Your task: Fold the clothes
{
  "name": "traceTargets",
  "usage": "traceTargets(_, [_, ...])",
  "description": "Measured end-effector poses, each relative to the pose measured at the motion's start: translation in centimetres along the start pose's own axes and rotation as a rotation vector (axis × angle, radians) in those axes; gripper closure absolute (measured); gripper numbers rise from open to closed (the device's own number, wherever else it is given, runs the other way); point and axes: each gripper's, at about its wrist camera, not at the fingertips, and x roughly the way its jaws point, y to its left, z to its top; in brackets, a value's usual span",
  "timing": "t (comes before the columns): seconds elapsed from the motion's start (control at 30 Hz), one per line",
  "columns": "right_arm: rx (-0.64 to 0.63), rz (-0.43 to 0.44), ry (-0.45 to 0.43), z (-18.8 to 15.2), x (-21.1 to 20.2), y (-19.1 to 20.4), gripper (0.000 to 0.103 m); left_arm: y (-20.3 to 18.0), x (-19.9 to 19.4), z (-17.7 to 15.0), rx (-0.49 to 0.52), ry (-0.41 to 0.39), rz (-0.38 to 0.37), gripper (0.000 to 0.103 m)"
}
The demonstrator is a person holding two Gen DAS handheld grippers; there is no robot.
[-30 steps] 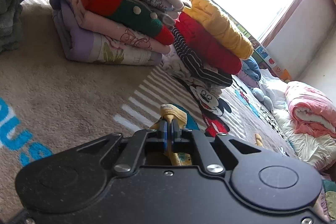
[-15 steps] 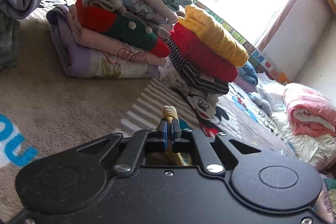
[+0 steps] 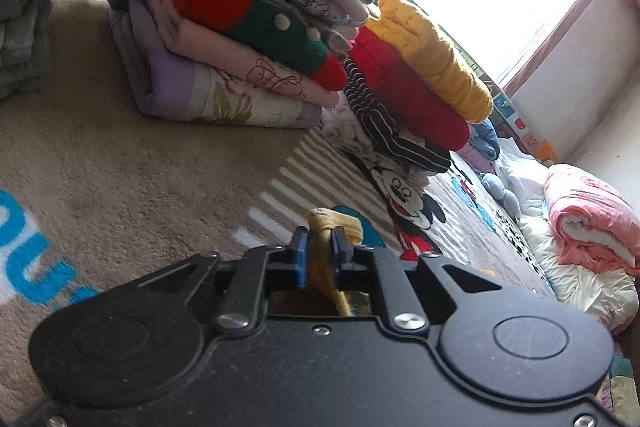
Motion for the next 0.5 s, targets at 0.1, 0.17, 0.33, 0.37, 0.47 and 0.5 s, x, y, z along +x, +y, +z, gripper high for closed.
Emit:
traceTargets(0.1, [-0.030, -0.022, 0.005, 1.0, 1.2, 0.3, 0.076, 0.3, 0.4, 0.1, -0.018, 0.008, -0.007, 0.086])
traceTargets(0.17, [0.019, 0.025, 0.018, 1.4, 1.8, -0.3, 0.090, 0.1, 0.3, 0.0, -0.003, -0.003, -0.004, 0.089])
traceTargets(0.33, [0.155, 0.276, 0.008, 1.4, 1.1, -3.1, 0.096, 0.3, 0.0, 0.3, -0.004, -0.023, -0.013, 0.091])
traceTargets(0.37, [0.152, 0.310, -0.006, 1.4, 0.8, -3.4, 0.095, 0.8, 0.1, 0.4, -0.028, -0.016, -0.016, 0.091])
traceTargets(0.47, [0.167, 0.396, -0.044, 1.9, -0.1, -4.5, 0.095, 1.9, 0.0, 0.6, -0.091, 0.004, -0.029, 0.091])
traceTargets(0.5, [0.192, 0.411, -0.060, 2.3, -0.3, -5.2, 0.091, 2.2, -0.1, 0.6, -0.107, 0.008, -0.035, 0.091])
